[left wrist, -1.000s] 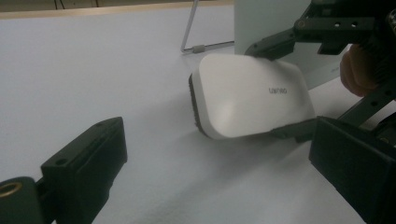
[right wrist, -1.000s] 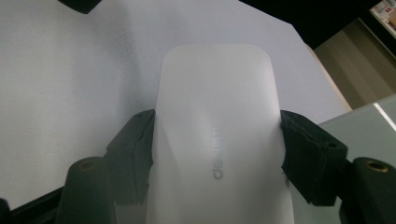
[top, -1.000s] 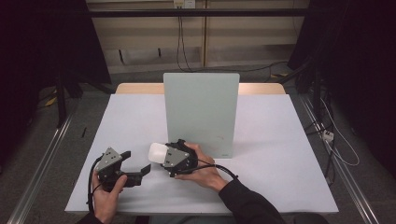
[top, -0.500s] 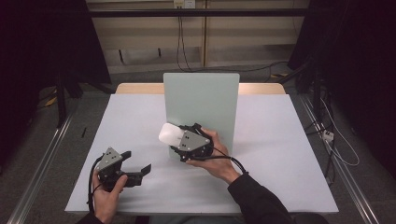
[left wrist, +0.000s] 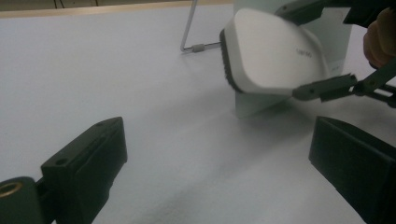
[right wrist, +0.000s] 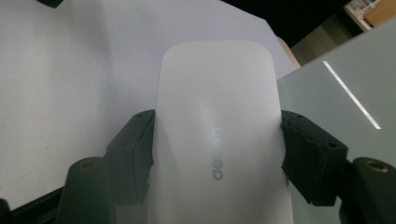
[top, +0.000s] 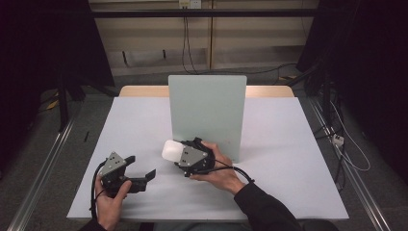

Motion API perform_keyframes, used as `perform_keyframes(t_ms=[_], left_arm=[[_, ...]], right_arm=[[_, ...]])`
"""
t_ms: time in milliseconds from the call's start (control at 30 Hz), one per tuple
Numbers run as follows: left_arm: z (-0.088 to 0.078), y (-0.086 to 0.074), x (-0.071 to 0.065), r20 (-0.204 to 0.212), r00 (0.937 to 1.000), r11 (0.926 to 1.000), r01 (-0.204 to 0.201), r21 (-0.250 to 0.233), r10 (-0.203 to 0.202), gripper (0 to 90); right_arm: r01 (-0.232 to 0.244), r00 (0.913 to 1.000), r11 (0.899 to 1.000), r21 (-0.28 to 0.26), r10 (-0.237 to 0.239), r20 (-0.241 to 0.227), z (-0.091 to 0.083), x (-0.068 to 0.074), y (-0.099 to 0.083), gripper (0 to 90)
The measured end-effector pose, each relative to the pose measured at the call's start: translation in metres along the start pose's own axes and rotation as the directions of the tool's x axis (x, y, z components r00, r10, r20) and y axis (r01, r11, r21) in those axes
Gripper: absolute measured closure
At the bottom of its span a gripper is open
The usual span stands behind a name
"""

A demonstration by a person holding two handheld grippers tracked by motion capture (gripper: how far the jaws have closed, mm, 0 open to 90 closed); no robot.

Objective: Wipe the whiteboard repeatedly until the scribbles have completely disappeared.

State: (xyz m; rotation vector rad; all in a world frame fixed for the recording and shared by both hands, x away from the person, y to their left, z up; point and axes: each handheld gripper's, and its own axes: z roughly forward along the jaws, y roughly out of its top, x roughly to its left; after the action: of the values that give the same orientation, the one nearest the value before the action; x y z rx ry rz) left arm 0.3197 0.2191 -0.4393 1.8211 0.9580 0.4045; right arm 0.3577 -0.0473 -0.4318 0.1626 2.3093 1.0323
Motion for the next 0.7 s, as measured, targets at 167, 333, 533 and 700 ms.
perform_keyframes(t_ms=[167,333,533,700], left_arm=[[0.001,0.000,0.000,0.003,1.0000,1.0000,-0.001,0.002,0.001,4.2],[-0.001,0.000,0.001,0.001,1.0000,1.0000,-0.005,0.004,0.005,4.2],[-0.001,0.000,0.001,0.001,1.0000,1.0000,-0.005,0.002,0.005,4.2],[-0.001,0.000,0.001,0.000,1.0000,1.0000,-0.004,-0.001,0.004,4.2]], right_arm=[[0.012,0.9994,1.000,0.007,-0.012,-0.032,0.013,0.009,0.002,31.3],[0.029,0.9977,0.999,0.017,-0.028,-0.062,0.024,0.018,0.005,31.3],[0.005,0.9997,1.000,0.011,-0.004,-0.026,0.013,0.011,0.002,31.3],[-0.006,0.9999,1.000,0.016,0.006,0.011,-0.002,0.005,-0.004,31.3]])
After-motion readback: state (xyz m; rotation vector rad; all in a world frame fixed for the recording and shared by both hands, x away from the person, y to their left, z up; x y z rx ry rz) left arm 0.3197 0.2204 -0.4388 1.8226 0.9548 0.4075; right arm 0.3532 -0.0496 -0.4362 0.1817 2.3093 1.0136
